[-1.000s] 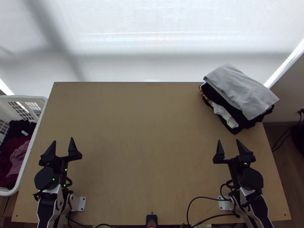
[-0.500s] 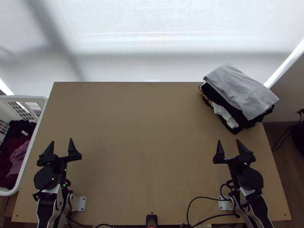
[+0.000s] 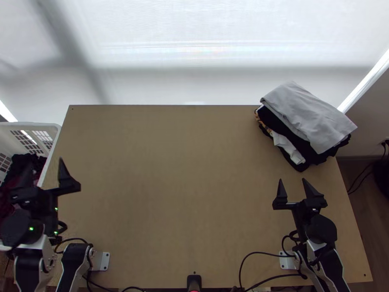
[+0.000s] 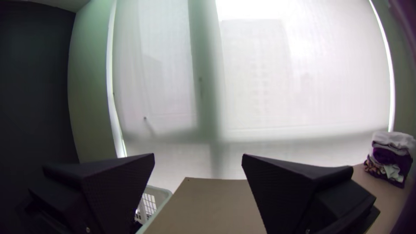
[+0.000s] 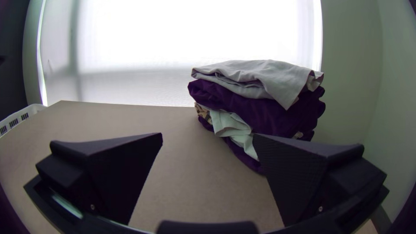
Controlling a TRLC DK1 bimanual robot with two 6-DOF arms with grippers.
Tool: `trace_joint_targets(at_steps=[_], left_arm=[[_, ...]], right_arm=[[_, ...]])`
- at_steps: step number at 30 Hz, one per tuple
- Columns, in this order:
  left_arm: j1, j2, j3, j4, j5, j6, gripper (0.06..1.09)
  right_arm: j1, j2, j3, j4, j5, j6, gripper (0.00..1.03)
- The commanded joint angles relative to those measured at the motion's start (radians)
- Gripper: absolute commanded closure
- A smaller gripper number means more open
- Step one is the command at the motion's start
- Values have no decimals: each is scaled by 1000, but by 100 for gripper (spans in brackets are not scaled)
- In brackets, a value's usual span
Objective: Fold the t-shirt
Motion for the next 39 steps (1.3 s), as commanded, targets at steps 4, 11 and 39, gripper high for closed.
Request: trace_joint_targets(at_steps=[4,11,39], left_arm=[[107,186,204,-103,-46,-10,10],[415,439,372,-243,46,-55,10],[1035,1560,997,-619,315,-92,10]], right_arm=[[-3,-2,-11,-3,3,20,5],[-3,-2,-11,-1,3,20,5],[-3,-2,-11,-3,5,20,5]])
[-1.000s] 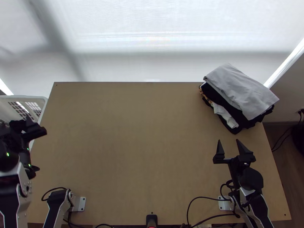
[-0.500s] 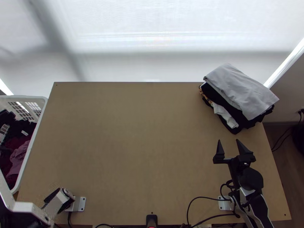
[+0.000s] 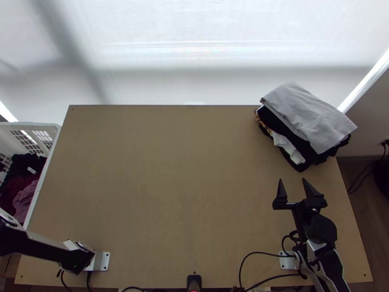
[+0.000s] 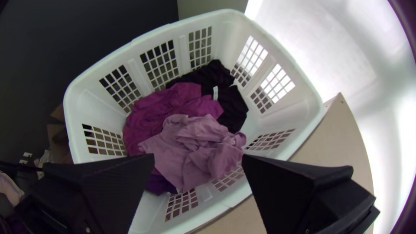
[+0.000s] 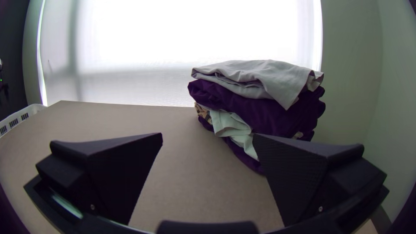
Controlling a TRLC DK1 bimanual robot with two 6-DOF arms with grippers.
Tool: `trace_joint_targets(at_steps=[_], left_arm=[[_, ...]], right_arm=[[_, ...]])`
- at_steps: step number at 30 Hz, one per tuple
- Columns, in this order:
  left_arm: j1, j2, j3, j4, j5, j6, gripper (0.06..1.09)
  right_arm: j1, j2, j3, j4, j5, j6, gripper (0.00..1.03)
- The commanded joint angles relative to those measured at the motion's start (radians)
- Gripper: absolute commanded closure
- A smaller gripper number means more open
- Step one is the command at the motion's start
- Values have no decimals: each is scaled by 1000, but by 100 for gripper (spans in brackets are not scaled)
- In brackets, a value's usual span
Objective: Fold the t-shirt
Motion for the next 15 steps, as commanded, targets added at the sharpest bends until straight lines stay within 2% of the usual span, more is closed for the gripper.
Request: trace_joint_targets(at_steps=[1,11,14,15], left_arm=[[39,155,96,-31,8,-7,10],[61,468,228,-11,7,75,11],[61,555,286,-2,7,75,20],[61,584,309,0,7,75,20]], right_arm=[[-3,-2,-11,-3,5,20,5],[-3,-2,-11,-3,3,20,5],[-3,-1,-11,-3,3,20,5],[-3,-2,-11,-3,3,20,5]])
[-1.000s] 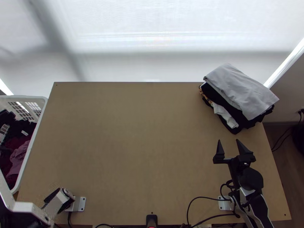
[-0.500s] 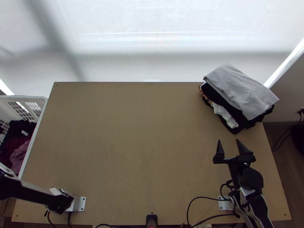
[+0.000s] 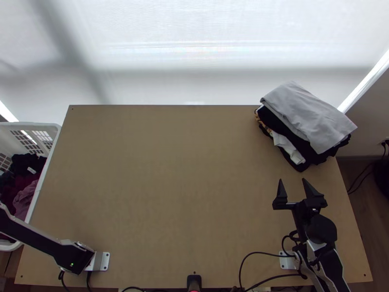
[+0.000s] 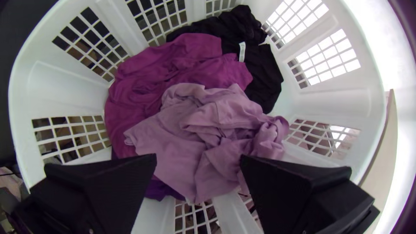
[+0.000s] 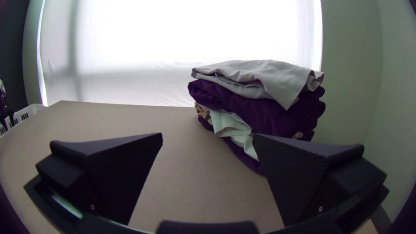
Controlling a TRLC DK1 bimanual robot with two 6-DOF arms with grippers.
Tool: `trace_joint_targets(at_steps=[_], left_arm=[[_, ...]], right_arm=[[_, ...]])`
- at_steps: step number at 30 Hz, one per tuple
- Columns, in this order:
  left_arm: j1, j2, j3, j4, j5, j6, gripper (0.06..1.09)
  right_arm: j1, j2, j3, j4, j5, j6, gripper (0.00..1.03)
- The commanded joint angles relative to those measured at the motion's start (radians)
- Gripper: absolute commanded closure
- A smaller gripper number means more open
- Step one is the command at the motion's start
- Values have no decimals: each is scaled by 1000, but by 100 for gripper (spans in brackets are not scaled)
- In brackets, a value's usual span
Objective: Fold the t-shirt
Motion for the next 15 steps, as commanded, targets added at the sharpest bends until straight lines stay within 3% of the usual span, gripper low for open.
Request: trace_joint_targets(at_steps=[1,3,7,15], left_arm=[[2,104,89,6,4,20,20],[0,159,142,4,4,23,21],[0,274,246,-4,-4,27,43],[-14,452,431,-91,-5,49,43]], right_arm=[[-3,-1,-11,-3,3,20,5],[-3,-2,-11,-3,3,20,5],[-3,-2,-11,-3,3,20,5],[-3,-2,-11,-3,3,20,5]])
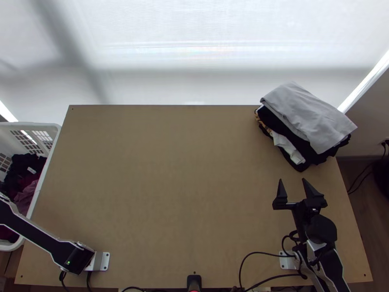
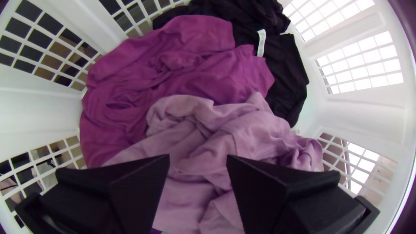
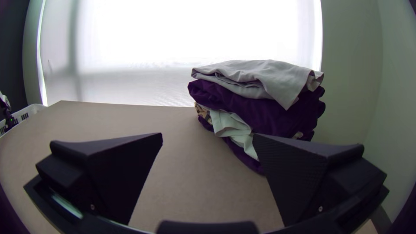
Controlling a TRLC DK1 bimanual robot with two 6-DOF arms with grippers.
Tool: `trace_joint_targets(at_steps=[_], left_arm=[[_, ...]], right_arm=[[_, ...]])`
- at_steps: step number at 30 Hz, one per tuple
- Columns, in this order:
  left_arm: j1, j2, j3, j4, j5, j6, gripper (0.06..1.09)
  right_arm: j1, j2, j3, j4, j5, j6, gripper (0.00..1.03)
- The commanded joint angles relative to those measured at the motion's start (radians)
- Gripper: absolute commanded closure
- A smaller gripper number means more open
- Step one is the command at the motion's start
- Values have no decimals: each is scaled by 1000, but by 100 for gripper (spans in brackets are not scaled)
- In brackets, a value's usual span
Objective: Fold the t-shirt
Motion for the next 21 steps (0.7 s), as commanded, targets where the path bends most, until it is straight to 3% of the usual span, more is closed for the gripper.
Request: trace_joint_targets(at_steps=[1,7,8,10,11,21], left_arm=[[-13,69,52,-27,-6,26,43],[-25,109,52,-56,-15,45,43],[-27,114,52,-56,-21,52,53],[-33,108,52,-35,-25,62,100],[-35,100,53,-22,-24,69,104],[-58,-138,69,13,1,17,105]], right_arm=[[-3,-2,-11,-3,3,20,5],[-3,-2,-11,-1,3,20,5],[-3,-2,-11,-3,3,20,5],[-3,0,-11,-3,3,20,5],[-3,0,-11,-1,3,20,5],[-3,-2,-11,-3,3,20,5]])
